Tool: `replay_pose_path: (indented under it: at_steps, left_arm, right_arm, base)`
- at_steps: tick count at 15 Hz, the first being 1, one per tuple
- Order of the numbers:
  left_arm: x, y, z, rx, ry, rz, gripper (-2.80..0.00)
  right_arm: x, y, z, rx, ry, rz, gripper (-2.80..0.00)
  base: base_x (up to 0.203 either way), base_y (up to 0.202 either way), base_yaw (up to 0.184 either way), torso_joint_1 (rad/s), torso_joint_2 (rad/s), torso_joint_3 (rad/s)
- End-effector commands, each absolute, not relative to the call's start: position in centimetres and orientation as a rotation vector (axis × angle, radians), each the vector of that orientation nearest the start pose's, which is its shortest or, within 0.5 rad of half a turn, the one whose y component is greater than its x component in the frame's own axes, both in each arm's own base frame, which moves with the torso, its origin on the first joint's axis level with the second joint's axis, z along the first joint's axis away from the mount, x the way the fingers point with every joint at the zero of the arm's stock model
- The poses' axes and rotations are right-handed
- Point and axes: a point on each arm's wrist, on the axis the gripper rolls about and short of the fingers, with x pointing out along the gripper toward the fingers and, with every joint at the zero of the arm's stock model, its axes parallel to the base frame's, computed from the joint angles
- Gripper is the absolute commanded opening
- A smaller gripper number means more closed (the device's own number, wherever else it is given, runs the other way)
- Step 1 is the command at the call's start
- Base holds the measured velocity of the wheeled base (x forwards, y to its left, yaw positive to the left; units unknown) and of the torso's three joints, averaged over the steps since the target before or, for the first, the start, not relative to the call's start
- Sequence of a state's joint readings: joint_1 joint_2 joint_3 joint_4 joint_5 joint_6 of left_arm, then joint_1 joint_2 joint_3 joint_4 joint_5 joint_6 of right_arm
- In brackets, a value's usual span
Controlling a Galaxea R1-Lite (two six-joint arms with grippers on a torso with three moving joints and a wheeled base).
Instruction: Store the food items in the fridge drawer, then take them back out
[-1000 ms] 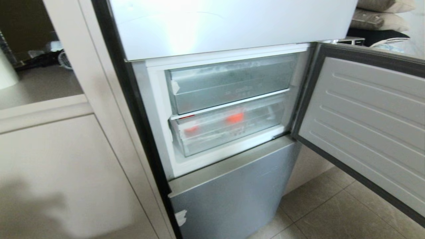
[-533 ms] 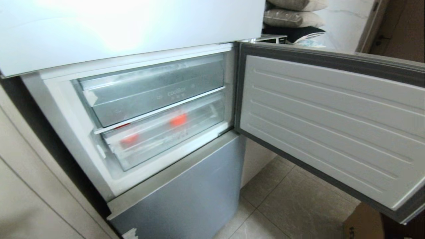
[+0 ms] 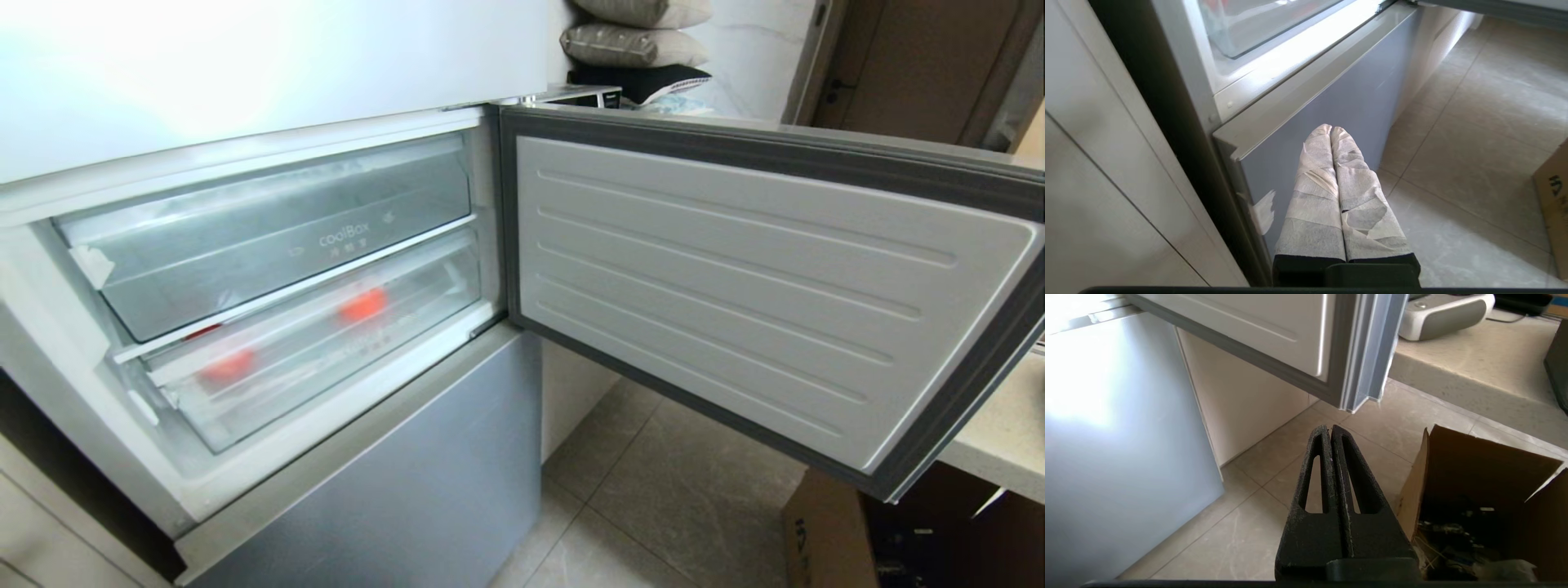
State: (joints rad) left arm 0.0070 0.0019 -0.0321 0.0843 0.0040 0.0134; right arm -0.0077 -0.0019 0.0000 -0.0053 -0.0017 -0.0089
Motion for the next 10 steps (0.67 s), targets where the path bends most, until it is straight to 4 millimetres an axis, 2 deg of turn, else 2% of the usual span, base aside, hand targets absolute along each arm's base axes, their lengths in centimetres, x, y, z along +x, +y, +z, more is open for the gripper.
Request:
replay_pose_path:
  at_steps: [1,10]
  left_arm:
    - [-2.53,-0.01,7.58,0.014,0.054,0.012,-2.80]
    - [-2.53,-0.01,7.58,0.014,0.054,0.012,-2.80]
  right_arm:
    - [-2.29,0.01,7.59,-0.009,-0.006,-0.009,-2.80]
    - [-2.42,0.01,8.08,-0.018,-0.024,-0.014,-2.80]
  base:
    - [0.000,0.000,0.000,0.000,0.00,0.000]
    - [0.000,0.000,0.000,0.000,0.00,0.000]
